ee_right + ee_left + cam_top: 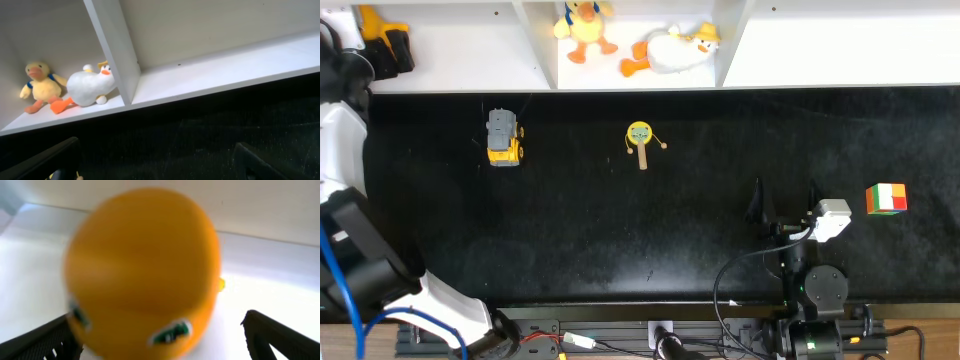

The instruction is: Store Toys

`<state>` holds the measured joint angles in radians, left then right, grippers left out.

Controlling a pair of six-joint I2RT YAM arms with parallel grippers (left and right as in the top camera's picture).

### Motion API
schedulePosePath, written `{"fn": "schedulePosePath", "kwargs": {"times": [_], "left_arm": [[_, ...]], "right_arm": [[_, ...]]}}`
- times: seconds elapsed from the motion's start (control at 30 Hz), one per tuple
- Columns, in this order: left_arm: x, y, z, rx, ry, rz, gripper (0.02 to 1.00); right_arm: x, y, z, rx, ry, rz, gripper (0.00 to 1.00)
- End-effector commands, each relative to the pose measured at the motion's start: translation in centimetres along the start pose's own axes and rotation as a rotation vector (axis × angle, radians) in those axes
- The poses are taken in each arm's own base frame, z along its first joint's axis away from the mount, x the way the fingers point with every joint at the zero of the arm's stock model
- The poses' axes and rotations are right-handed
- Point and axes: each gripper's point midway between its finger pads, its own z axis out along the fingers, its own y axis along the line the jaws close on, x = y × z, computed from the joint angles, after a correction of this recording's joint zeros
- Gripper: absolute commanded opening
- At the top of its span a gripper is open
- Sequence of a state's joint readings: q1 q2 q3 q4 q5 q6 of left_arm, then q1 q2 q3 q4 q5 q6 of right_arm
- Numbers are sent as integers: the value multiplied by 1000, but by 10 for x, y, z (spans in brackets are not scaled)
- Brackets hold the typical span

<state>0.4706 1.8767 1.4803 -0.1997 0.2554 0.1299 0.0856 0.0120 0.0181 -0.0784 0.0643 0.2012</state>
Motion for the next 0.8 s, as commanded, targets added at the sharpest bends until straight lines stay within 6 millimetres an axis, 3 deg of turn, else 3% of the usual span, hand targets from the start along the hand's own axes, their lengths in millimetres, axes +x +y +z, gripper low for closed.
{"fn": "schedulePosePath", "kwargs": {"times": [0.03,0.2,0.37,0.57,0.8], "left_arm": [[-39,1,-42,-66,-72,22,998],[-30,6,-68,-125,-2,10,998],[-4,-2,-92,-122,121,-13,998],[27,-39,-124,37,263,-60,998],[68,-88,-142,155,455,-57,998]], "right_arm": [[3,-1,0,1,0,-7,993],[3,-1,0,1,0,-7,996],[3,-1,0,1,0,-7,996],[3,-1,0,1,0,-7,996],[3,-1,0,1,0,-7,996]]}}
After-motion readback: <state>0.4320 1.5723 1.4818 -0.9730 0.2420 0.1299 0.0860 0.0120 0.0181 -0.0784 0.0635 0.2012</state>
